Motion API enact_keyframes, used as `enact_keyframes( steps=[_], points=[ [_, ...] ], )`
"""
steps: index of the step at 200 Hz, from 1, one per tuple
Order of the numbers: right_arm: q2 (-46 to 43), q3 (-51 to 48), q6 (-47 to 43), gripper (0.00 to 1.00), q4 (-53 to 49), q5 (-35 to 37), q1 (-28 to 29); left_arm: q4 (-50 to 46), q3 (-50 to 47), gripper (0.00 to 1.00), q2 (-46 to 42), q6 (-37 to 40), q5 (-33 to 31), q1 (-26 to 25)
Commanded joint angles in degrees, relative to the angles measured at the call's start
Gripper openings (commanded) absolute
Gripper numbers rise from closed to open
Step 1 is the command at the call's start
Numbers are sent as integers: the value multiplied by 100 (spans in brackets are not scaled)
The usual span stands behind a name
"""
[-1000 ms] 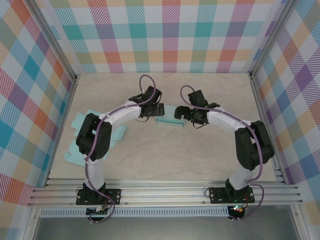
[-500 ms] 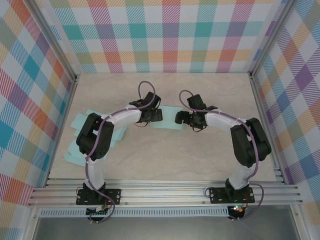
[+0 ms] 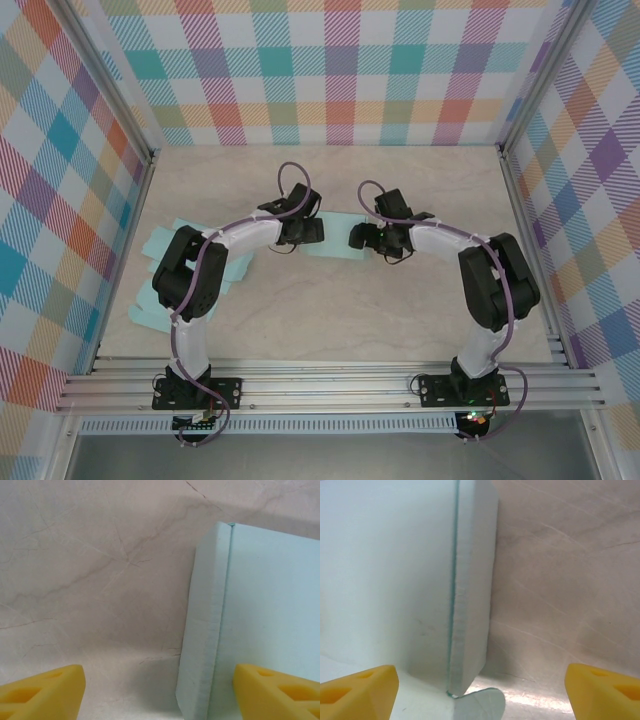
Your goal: Fold the paper box
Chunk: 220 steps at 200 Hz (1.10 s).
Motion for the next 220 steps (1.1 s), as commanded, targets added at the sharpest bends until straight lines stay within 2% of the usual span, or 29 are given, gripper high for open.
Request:
enact_keyframes(
  steps=[1, 65, 105, 139, 165, 196, 220],
  points=[
    [-391, -21, -150, 89, 191, -381, -129, 39, 104, 74, -298, 281, 287, 190],
    [-116, -164, 297, 89, 987, -1455, -587, 456, 296, 63, 97, 249, 1394, 632],
    [378, -172, 574, 87, 1454, -1942, -703, 464, 390, 56, 339, 275, 1654, 672],
    [623, -234, 751, 85, 1820, -2161, -742, 512, 416, 55, 407, 292, 1919, 707],
    [753, -260, 799, 85, 1921, -2197, -767, 484, 377, 44, 449, 286, 1977, 758],
    [893, -322, 898, 84, 2139, -2337, -777, 523, 258, 20, 508, 186, 2146, 888],
    [1000, -339, 992, 83, 2370, -2513, -785, 606, 159, 17, 521, 118, 2374, 1027]
  ],
)
